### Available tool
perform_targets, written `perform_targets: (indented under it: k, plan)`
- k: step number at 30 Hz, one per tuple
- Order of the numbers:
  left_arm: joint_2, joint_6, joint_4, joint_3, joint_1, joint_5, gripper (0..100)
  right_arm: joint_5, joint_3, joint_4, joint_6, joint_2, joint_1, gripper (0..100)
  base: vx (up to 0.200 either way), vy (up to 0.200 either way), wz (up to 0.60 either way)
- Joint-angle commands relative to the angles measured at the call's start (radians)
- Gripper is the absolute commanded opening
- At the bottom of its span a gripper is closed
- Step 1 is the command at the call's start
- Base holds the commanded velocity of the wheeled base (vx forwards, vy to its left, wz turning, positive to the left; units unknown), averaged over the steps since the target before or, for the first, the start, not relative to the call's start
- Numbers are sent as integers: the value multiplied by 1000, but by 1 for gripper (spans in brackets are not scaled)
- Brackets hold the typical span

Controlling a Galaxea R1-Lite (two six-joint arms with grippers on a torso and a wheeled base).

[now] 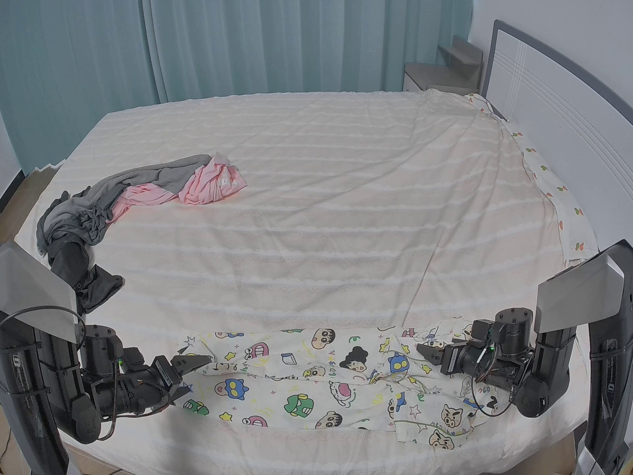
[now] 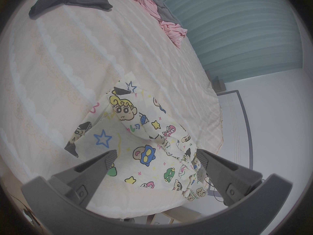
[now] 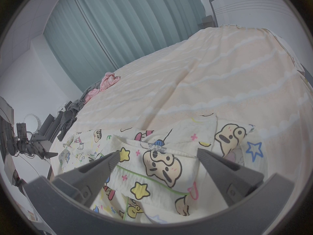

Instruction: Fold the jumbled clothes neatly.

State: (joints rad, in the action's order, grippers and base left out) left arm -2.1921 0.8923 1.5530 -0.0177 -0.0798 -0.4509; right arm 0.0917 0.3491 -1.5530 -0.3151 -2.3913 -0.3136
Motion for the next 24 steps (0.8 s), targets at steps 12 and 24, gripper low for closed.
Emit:
perform_targets:
  k: [12,24]
  plan:
    - [-1,0,18,12,0,0,100,-3,-18,-13,-1,35,10,0,0,0,0]
    - [-1,0,18,12,0,0,100,-1,13,-12,1,104,53,0,0,0,0]
